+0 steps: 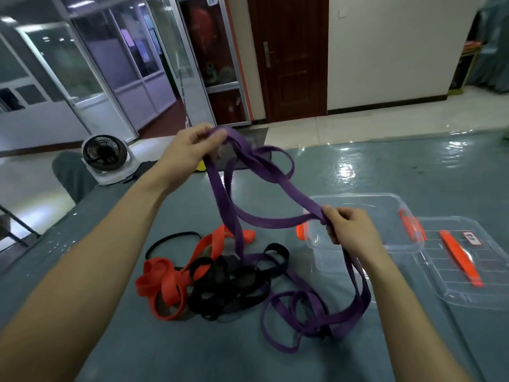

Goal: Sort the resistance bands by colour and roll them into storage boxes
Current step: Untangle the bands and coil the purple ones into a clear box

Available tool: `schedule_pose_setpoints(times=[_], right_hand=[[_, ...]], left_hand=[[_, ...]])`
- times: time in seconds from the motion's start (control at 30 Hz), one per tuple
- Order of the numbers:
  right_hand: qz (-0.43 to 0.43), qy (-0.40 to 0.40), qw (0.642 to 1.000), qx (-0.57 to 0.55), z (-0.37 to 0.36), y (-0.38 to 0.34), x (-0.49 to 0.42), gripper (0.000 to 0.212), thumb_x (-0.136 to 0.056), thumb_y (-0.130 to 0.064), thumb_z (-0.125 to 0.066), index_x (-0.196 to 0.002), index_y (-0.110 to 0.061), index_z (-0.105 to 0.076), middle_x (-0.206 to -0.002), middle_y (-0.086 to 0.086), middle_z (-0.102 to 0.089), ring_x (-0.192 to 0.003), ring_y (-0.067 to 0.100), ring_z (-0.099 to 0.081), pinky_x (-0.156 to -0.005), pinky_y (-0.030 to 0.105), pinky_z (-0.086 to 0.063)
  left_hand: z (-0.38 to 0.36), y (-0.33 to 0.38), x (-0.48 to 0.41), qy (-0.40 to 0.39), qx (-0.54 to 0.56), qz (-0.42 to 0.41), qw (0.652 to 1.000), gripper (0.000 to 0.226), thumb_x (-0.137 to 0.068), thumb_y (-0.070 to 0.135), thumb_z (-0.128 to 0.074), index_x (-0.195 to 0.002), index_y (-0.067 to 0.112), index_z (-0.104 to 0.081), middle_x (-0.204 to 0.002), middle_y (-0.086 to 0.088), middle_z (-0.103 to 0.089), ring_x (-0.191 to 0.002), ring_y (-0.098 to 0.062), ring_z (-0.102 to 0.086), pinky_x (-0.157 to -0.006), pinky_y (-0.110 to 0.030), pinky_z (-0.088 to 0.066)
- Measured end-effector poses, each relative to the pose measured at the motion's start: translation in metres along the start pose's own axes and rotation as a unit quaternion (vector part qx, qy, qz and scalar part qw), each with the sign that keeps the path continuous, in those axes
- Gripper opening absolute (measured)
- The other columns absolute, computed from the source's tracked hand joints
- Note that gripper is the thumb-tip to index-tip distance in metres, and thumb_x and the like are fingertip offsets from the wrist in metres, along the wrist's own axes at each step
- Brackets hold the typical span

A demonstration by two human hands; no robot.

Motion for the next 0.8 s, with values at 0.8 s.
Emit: schedule_pose_setpoints(times=[0.8], right_hand=[[0.025, -0.097, 0.993, 0.054, 0.002, 0.001, 0.02, 0.03, -0.104, -0.013, -0.057, -0.131, -0.025, -0.058, -0.082, -0.005, -0.076, -0.071, 0.007, -0.068, -0.086, 0.04, -0.057]], left_hand=[[0.026, -0.094, 0.008, 0.118, -0.33, 0.147, 0.925, 0.052, -0.102, 0.059, -0.065, -0.125, 0.013, -0.072, -0.12, -0.017, -0.073, -0.112, -0.037, -0.068, -0.092, -0.045, -0.049]])
Point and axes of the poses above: each hand's wrist, its own x-axis away from the middle knuckle, its own z-axis out of the back of the hand, y = z × x, the point moved 8 cm from there along -x, towards the middle knuckle
